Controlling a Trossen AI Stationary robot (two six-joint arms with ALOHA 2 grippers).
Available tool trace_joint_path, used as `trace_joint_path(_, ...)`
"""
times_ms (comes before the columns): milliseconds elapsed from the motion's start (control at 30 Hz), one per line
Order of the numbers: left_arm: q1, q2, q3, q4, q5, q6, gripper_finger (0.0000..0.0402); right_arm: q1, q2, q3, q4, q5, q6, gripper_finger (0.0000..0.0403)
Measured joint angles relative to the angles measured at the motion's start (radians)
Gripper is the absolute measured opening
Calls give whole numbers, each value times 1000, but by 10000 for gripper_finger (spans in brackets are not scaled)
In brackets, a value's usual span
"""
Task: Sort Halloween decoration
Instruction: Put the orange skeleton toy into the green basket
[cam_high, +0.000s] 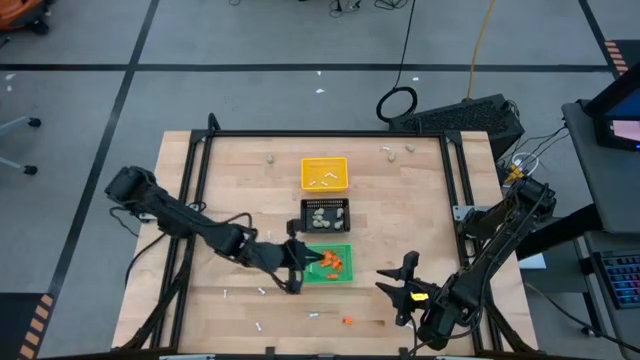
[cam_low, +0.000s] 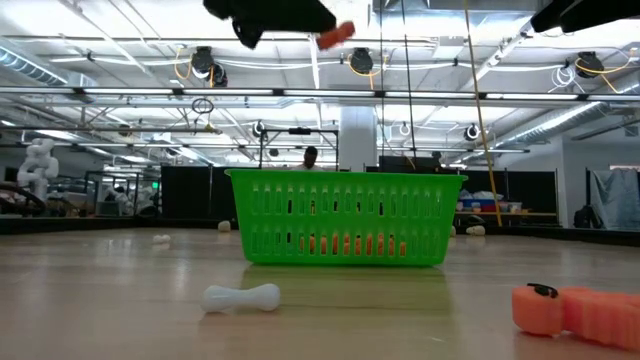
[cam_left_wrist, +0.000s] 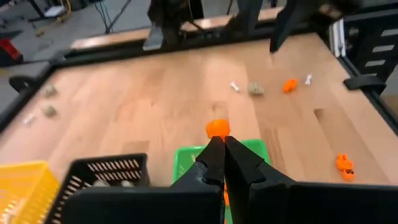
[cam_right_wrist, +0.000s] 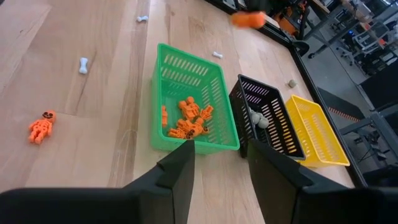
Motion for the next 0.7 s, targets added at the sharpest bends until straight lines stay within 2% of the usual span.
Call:
trace_joint_path(367, 36, 147, 47, 0, 52, -105, 0, 0, 0, 0, 0, -2, 39, 137)
trace_joint_path(500, 52, 174, 51, -2, 97, -122, 0, 0, 0, 0, 0, -2, 38, 137)
trace_joint_path(700, 57, 177, 51, -7, 113, -148, 0, 0, 0, 0, 0, -3, 29, 137)
